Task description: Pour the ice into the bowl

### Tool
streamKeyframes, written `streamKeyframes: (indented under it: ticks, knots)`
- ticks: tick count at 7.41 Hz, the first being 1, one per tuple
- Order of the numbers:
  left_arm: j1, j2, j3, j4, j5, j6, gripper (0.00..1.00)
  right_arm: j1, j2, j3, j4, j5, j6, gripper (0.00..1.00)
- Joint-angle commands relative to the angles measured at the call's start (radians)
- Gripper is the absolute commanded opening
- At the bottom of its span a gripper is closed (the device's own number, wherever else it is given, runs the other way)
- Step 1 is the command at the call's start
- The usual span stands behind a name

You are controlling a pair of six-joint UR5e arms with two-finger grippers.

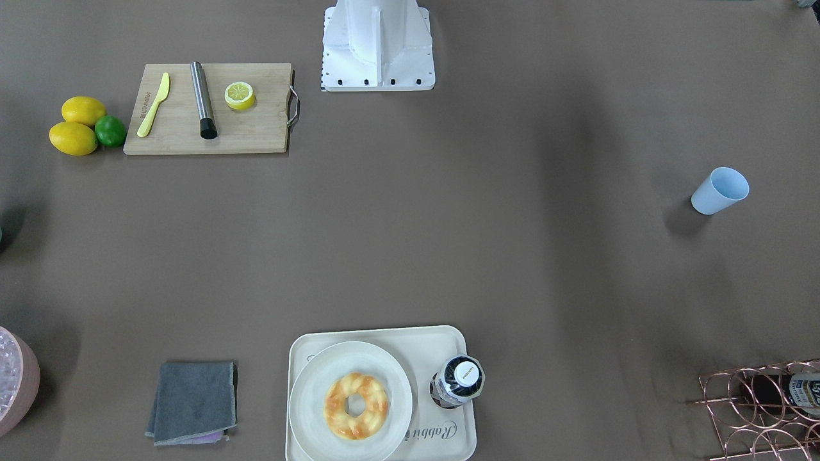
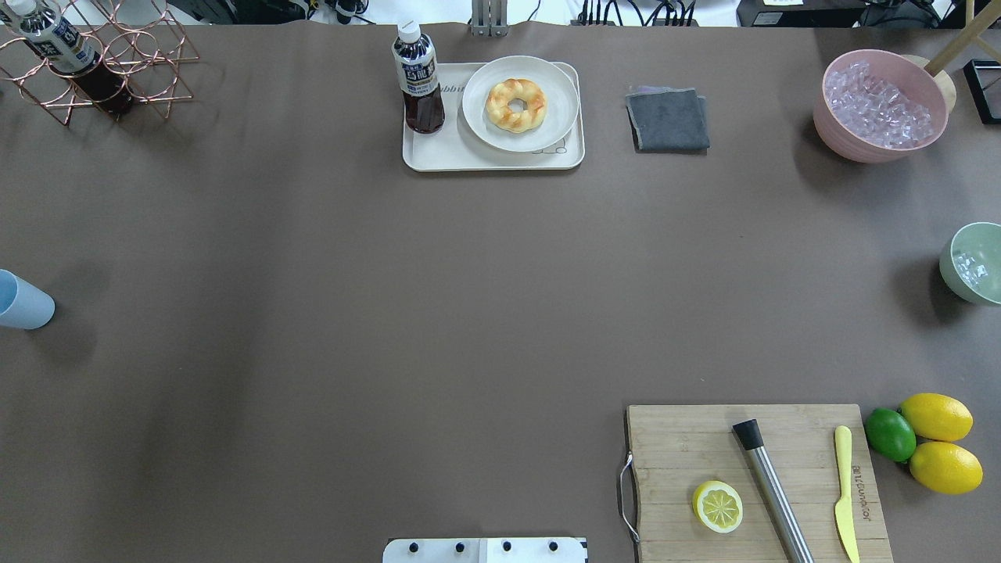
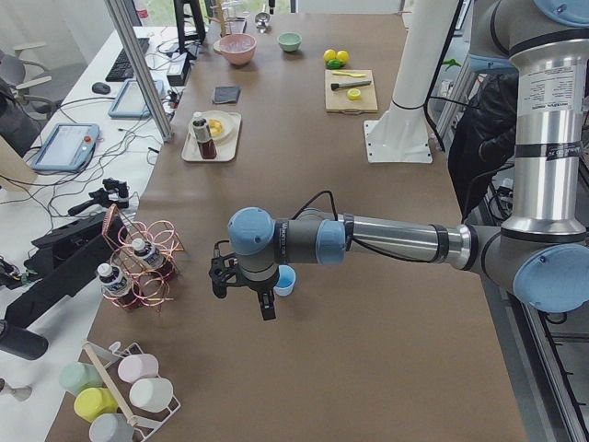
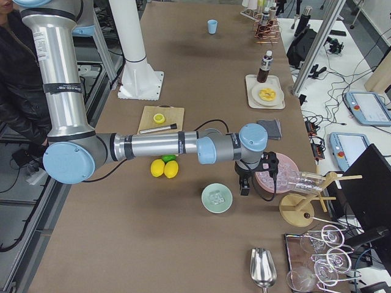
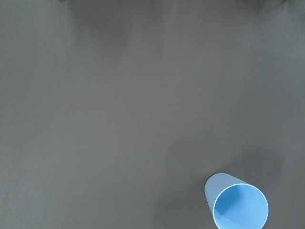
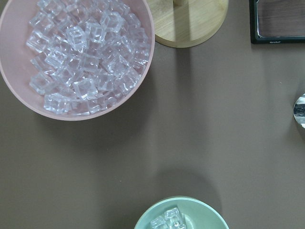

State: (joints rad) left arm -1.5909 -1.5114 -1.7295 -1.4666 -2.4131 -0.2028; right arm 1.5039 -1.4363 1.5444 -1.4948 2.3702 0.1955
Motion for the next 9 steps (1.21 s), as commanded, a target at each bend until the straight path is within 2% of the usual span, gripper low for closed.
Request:
streamKeyframes:
  ticks: [1,7,9]
  knots:
    - [0.006,0.0,0.004,-0.001,0.005,0.143,0.98,0.004,0.01,0.062,-0.056,0.001,0.073,0.99]
    - [0.006,0.0,0.005,0.0,0.008,0.183,0.97,-0.03,-0.013,0.052,-0.048,-0.003,0.2,0.99]
    - [0.006,0.002,0.004,0.0,0.008,0.183,0.98,-0.03,-0.074,0.051,0.064,-0.025,0.196,0.99]
